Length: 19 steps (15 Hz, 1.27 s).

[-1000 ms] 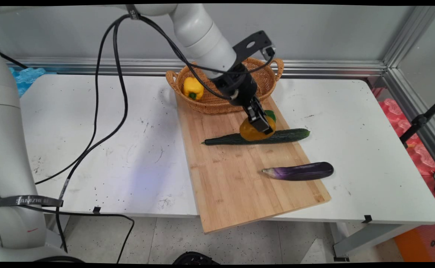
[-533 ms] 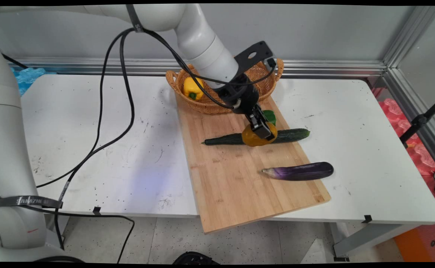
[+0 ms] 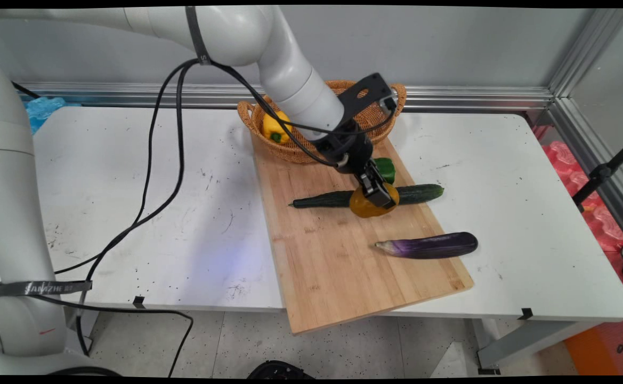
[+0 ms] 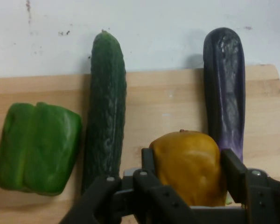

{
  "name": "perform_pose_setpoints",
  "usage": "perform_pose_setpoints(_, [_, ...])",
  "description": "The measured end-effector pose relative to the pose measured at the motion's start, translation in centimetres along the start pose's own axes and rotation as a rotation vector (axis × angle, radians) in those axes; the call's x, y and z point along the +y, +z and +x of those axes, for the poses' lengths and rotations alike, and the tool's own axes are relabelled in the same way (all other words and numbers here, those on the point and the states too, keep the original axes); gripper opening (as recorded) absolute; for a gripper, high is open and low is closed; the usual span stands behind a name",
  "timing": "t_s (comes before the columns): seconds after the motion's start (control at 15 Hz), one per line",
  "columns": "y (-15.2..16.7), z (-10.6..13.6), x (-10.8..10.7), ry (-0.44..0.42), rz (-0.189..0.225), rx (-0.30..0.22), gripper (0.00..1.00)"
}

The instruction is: Place the picked object on the cutting board

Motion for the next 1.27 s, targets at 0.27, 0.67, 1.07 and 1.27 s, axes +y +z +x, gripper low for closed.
perform_pose_setpoints(0.27, [1.0, -0.5, 0.2, -0.012, -0.004, 0.002, 0.0])
perform_pose_setpoints(0.67, [2.5, -1.3, 0.3, -0.02, -0.006, 0.004, 0.0])
perform_pose_setpoints(1.07, [3.5, -2.1, 0.0, -0.022, -0.003, 0.003, 1.0])
perform_pose_setpoints(1.27, [3.8, -2.2, -0.2, -0.025, 0.0, 0.007, 1.0])
